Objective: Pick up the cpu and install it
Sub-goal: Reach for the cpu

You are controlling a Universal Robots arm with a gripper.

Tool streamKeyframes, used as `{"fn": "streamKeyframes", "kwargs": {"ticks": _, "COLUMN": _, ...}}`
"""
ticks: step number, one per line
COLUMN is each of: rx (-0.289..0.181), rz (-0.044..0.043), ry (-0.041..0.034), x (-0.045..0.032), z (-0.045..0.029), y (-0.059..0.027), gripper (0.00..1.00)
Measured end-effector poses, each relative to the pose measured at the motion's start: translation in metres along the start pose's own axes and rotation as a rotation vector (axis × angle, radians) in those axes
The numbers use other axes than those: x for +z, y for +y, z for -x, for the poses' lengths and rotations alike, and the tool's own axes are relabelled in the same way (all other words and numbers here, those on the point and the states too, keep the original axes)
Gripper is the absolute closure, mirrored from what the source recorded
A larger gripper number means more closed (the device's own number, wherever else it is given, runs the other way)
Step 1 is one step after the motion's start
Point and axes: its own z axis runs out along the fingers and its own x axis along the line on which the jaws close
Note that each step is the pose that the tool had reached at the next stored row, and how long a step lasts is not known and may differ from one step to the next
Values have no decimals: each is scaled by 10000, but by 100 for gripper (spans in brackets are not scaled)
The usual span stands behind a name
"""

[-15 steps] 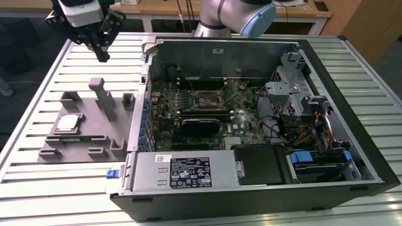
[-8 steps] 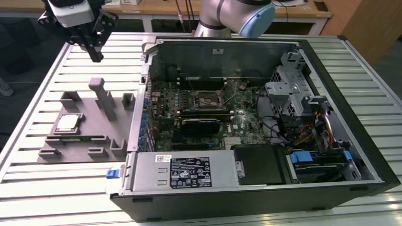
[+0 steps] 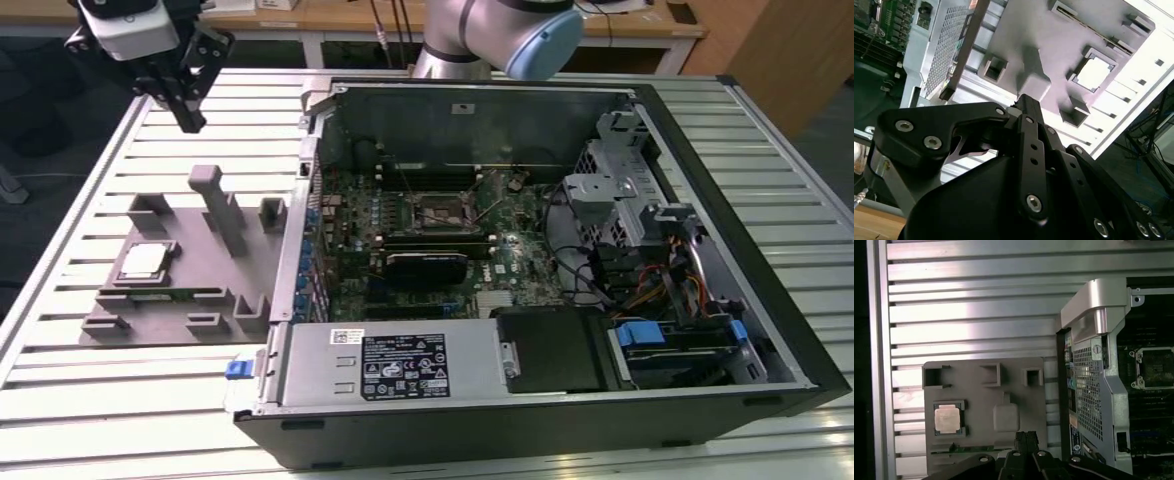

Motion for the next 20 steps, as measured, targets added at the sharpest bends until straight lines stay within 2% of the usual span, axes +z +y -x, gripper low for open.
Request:
{"fn": "streamKeyframes", "kwargs": {"ticks": 9, "rx": -1, "rz": 0, "ry": 1, "x": 67, "z": -158, "y": 24, "gripper": 89}}
{"fn": "streamKeyframes", "kwargs": {"ticks": 20, "rx": 0, "rz": -3, "ry": 1, "x": 144, "z": -288, "y": 16, "gripper": 89}}
